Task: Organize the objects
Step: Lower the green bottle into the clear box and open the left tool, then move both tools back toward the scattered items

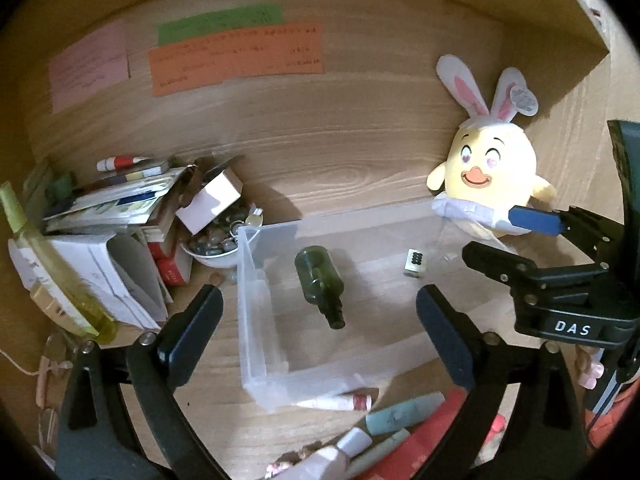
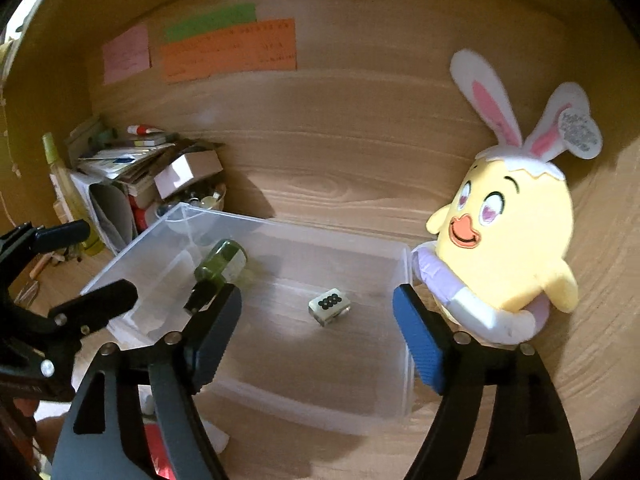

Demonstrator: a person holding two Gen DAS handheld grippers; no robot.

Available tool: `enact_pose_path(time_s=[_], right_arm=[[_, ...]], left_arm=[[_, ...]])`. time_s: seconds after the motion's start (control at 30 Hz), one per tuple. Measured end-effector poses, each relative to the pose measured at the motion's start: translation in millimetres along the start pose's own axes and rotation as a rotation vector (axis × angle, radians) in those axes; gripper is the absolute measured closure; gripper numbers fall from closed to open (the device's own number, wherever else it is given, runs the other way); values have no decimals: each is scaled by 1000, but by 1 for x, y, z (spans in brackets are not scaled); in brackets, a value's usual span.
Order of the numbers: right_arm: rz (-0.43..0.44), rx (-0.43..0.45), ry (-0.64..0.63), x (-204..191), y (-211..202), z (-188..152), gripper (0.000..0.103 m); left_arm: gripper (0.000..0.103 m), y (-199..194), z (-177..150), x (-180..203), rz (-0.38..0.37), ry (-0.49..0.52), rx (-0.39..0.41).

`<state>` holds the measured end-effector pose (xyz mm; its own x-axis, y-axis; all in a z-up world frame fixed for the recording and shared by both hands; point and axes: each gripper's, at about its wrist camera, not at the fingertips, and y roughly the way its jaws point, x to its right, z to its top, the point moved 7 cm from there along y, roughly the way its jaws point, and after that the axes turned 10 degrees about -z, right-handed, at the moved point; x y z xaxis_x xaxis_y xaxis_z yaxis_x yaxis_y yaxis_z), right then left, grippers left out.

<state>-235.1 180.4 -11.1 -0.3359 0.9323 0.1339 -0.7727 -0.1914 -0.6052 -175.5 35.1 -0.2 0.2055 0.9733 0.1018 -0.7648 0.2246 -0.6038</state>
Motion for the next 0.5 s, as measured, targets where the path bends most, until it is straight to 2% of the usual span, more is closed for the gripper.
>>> enact_pose_path(time_s=[0.17, 0.5], right_arm=[[2, 21, -7, 1, -17, -9, 21], [59, -3, 17, -3, -34, -39, 20]], left_arm=[[4, -15, -11, -2, 8, 6, -8], [3, -34, -43, -8, 6, -8, -38]])
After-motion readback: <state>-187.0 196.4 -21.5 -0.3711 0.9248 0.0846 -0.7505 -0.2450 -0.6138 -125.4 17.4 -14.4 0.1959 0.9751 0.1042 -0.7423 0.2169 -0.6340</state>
